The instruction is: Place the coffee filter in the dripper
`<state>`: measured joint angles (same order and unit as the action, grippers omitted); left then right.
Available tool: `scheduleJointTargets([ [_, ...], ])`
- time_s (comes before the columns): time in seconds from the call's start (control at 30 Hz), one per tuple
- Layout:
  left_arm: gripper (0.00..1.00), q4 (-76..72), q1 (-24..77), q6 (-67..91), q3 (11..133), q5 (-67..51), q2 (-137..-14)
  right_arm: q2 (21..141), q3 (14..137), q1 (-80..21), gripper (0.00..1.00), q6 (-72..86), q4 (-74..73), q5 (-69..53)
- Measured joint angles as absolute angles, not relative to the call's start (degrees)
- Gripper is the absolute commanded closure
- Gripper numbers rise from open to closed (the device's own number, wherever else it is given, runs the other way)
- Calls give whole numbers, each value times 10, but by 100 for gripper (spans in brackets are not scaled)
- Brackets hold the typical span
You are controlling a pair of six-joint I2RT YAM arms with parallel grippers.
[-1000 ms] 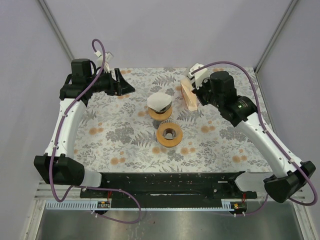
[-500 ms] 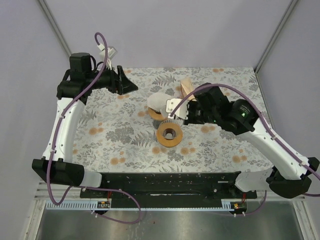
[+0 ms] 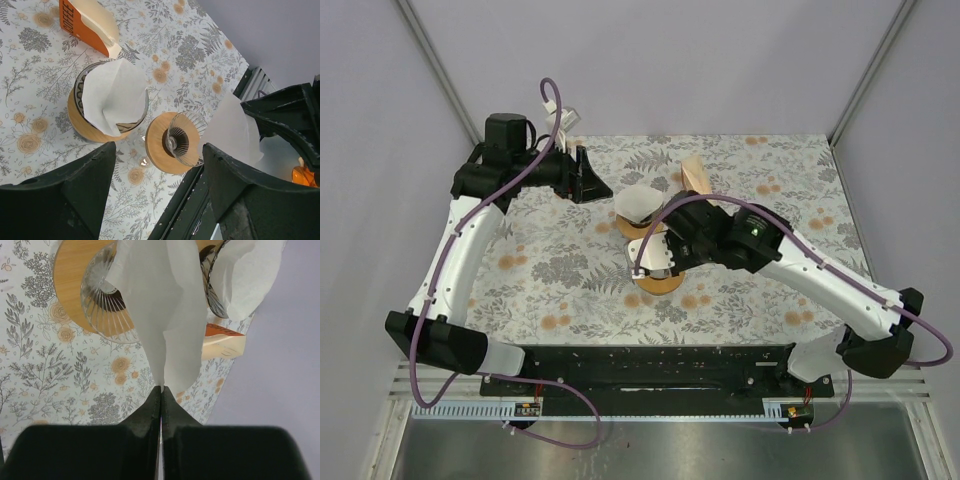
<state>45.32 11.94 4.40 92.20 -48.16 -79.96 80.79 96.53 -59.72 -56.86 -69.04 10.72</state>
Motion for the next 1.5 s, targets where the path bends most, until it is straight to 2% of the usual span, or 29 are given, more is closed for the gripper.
scheduleJointTargets([
  [0.57,26,455,162,40,897,-477,-810,874,939,-630,99,-594,-696,171],
  [0.77,24,455,188,32,881,-474,-811,882,915,-643,67,-606,-680,181],
  [0.87,23,456,199,27,873,-473,-812,882,909,-644,54,-613,-672,181],
  [1.2,23,458,215,17,857,-470,-820,865,911,-645,37,-626,-641,139],
  [1.5,20,458,249,14,857,-482,-827,804,917,-645,38,-623,-636,73],
])
